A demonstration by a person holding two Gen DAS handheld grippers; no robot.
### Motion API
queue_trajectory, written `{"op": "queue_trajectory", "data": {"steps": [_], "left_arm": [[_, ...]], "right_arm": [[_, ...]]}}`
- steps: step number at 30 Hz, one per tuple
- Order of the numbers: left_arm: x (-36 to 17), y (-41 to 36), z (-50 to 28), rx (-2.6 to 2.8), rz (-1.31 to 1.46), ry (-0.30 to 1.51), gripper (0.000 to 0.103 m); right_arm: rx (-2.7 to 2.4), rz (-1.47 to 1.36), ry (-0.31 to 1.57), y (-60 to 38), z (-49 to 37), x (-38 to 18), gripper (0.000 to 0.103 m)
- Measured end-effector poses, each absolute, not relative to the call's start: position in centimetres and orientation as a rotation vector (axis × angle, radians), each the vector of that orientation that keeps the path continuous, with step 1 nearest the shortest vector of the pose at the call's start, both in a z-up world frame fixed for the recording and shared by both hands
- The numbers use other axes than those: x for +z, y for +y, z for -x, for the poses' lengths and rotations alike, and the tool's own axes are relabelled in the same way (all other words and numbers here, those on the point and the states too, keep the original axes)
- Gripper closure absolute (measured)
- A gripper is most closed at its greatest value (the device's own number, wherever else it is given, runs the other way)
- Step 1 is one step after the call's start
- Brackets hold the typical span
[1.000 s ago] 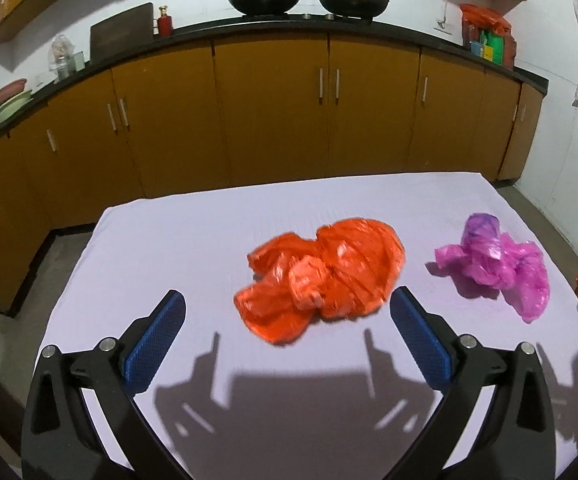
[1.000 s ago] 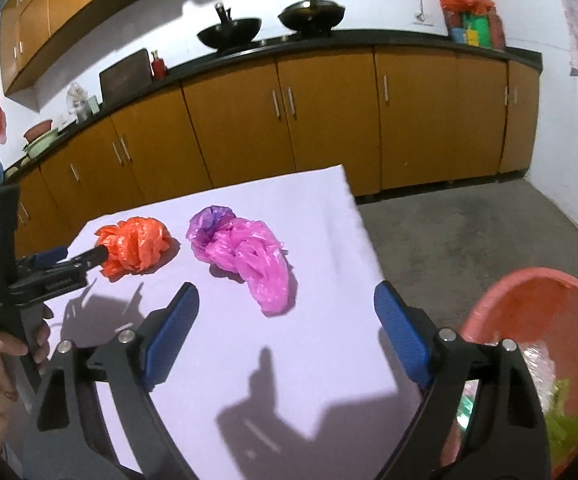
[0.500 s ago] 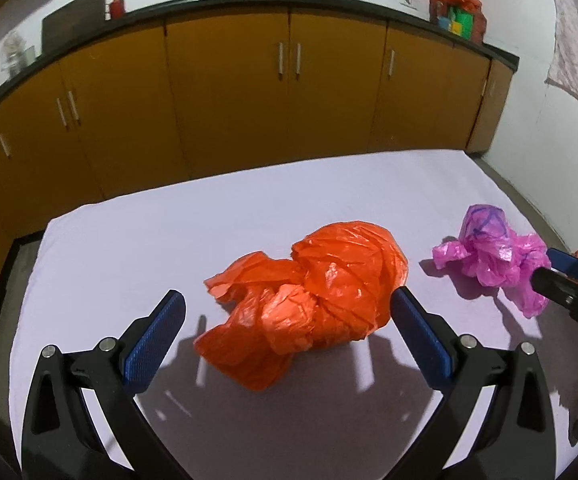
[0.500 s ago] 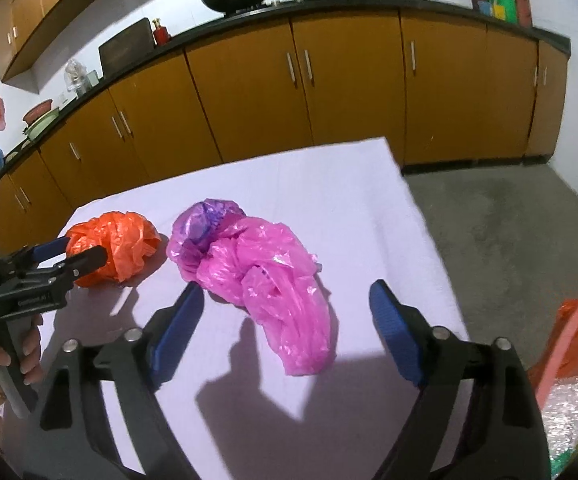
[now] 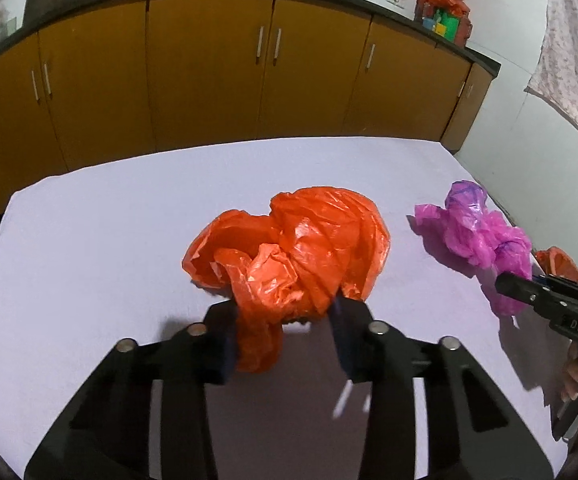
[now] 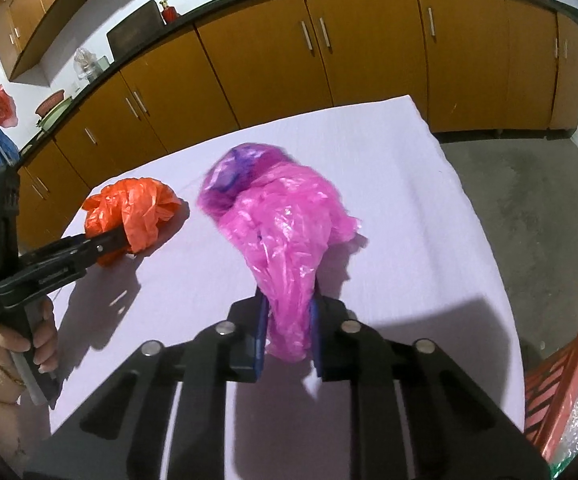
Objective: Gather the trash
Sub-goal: 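Grasp the red bag with the left tool while the right tool grasps the pink bag, then carry the red and pink bags over the wastebasket with both tools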
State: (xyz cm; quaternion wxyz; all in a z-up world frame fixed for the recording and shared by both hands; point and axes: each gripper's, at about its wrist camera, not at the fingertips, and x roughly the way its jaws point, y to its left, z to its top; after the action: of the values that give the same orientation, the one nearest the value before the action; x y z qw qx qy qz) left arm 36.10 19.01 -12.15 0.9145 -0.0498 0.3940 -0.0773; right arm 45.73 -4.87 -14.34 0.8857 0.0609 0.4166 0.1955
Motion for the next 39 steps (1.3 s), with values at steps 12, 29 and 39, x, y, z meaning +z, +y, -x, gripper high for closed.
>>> {"op": "queue_trajectory", "data": {"steps": [12,29,39], "left_arm": [[-10.1,18.1,-31.8,-0.072,0.103,0.717,0.076],[-4.5,8.0,-26.3,-0.269,0.131,0.615,0.076],[-2.9,1.7,-24.8,-0.376,0.140,0.588,0.076]], "right_arm": [[0.408,-0.043,0.763,-5.8,-39.3,-11.9,0.087],[0.203,-0.090,0.568,-14.6,-28.7,-5.8,0.087],[0.017,-0.140,0.521,-21.8,-23.4,-5.3,0.087]]}}
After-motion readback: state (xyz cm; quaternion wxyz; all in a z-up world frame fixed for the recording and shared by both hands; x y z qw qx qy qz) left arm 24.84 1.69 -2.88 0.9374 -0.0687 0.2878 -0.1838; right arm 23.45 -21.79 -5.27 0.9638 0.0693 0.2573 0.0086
